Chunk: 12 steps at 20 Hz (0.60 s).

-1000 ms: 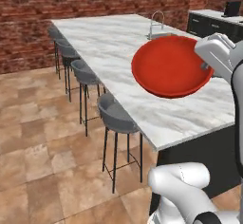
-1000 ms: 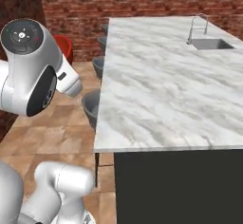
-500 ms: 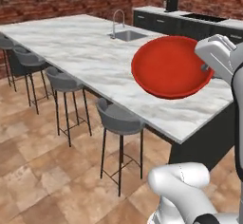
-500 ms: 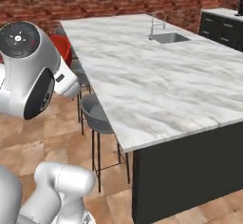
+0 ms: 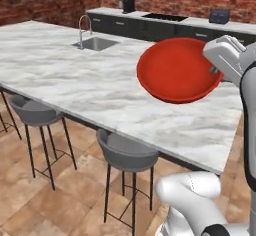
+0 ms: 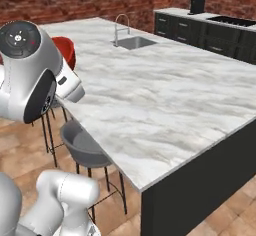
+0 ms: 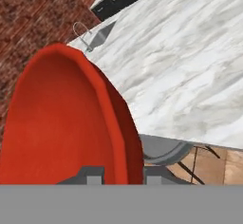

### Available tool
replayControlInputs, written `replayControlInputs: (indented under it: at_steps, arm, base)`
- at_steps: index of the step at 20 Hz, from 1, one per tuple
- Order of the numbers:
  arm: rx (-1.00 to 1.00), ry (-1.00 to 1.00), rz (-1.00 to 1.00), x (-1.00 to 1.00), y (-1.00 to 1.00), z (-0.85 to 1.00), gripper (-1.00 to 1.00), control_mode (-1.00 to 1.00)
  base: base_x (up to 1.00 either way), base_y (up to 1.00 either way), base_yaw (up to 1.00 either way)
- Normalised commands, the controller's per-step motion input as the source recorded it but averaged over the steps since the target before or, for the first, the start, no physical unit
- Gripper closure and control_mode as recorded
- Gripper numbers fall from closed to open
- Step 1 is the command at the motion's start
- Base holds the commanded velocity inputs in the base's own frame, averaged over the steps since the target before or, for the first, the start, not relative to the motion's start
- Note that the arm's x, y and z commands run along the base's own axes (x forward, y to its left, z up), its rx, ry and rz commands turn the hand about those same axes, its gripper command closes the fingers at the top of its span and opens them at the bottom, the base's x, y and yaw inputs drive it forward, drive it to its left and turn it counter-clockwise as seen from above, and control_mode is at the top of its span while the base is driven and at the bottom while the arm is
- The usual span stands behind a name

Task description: Pick up the bowls from the cabinet and place each bowl in front of a stool on the dining counter.

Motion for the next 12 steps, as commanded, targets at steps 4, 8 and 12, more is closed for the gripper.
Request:
replayControlInputs:
  at_steps: [4, 8, 12]
  arm:
    - [0.0, 0.0, 0.0, 0.0, 0.0, 0.0, 1.0, 1.0]
    - [0.02, 0.12, -0.07, 0.5, -0.16, -0.45, 1.0, -1.0]
    - [0.06, 0.35, -0.01, 1.0, -0.44, -1.0, 1.0, -1.0]
  base:
    - [0.84, 0.16, -0.44]
    - [0.47, -0.01, -0.19]
    - [0.0, 0.0, 0.0]
